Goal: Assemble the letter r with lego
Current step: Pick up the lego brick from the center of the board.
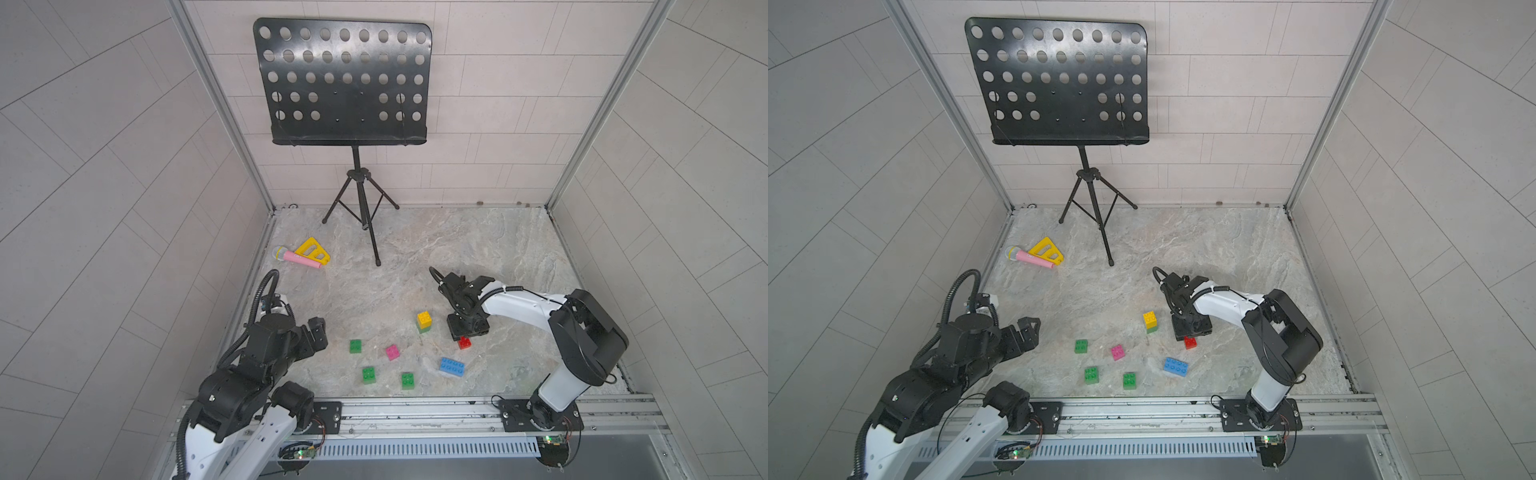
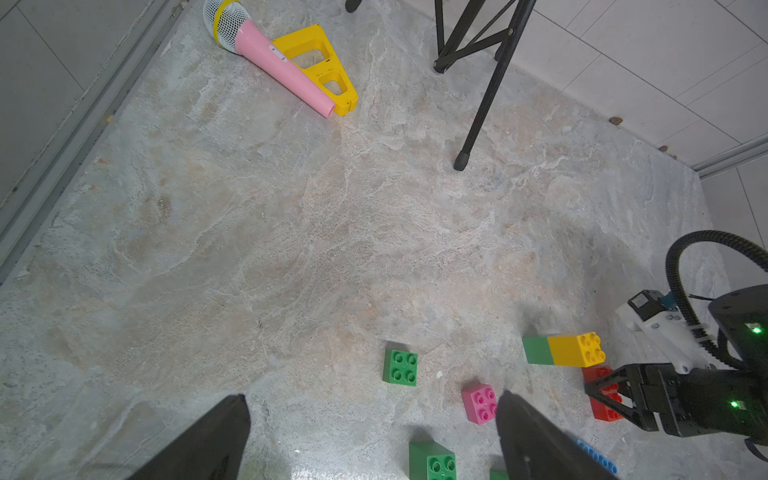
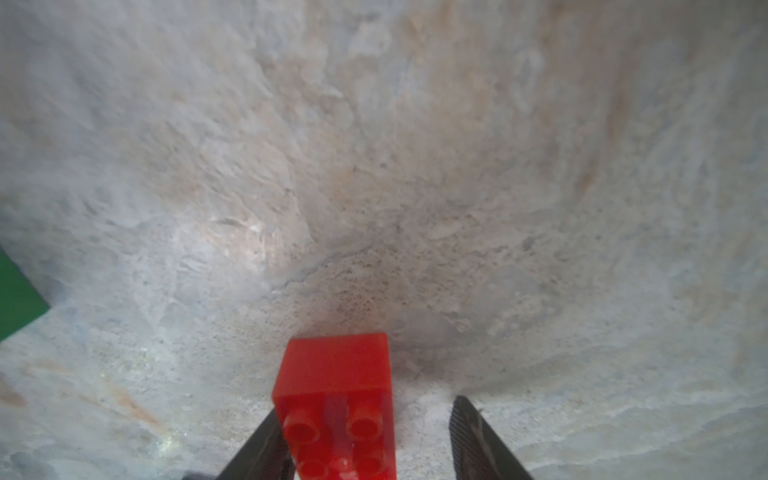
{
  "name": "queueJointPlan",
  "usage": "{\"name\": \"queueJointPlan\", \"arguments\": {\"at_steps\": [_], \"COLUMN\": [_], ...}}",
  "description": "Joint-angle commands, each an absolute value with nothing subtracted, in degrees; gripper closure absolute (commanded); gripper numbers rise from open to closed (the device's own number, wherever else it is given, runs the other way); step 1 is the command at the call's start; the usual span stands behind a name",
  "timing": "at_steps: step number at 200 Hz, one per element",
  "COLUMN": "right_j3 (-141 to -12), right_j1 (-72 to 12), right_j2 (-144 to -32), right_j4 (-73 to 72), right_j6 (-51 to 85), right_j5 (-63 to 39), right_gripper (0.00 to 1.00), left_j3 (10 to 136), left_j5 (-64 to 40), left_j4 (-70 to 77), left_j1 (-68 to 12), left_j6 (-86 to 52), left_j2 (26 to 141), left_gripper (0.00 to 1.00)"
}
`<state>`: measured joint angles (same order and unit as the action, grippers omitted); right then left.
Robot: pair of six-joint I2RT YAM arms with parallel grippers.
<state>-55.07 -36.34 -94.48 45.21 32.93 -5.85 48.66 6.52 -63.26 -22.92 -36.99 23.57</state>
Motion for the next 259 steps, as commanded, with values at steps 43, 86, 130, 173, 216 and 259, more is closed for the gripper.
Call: {"name": "queueJointPlan", "arguments": {"at_steps": [43, 86, 130, 173, 216, 259], "right_j3": [-57.7, -57.4, -56.4, -56.2, -56.5, -56.4], "right_j1": [-34.9, -34.7, -34.7, -34.7, -34.7, -34.7], "right_j2": [-93.6, -95.0, -95.4, -96.1, -95.6, -93.5], "right_j4": [46.9, 46.6, 47.0, 48.2, 48.4, 49.7], "right_j6": [32.4, 32.7, 33.9, 34.3, 34.6, 35.3], "right_j5": [-7.3, -8.5, -8.9, -8.7, -8.4, -7.7], "right_gripper": [0.57, 0.63, 0.61, 0.55, 0.60, 0.95], "left_j3": [48.9, 48.9, 48.8, 48.8, 48.8, 48.8], "left_j5": [6.9, 6.8, 6.8, 6.8, 6.7, 6.7], "left_j4": [-63.0, -63.1, -63.1, -63.1, -63.2, -63.0], "left_j1": [-23.0, -23.0, -22.9, -23.0, -22.9, -22.9], "left_j6": [-36.5, -36.5, -36.5, -36.5, -36.6, -36.6], "left_j2": [23.9, 24.0, 23.7, 23.7, 23.4, 23.5], "left_gripper": [0.00, 0.00, 0.00, 0.00, 0.00, 0.00]}}
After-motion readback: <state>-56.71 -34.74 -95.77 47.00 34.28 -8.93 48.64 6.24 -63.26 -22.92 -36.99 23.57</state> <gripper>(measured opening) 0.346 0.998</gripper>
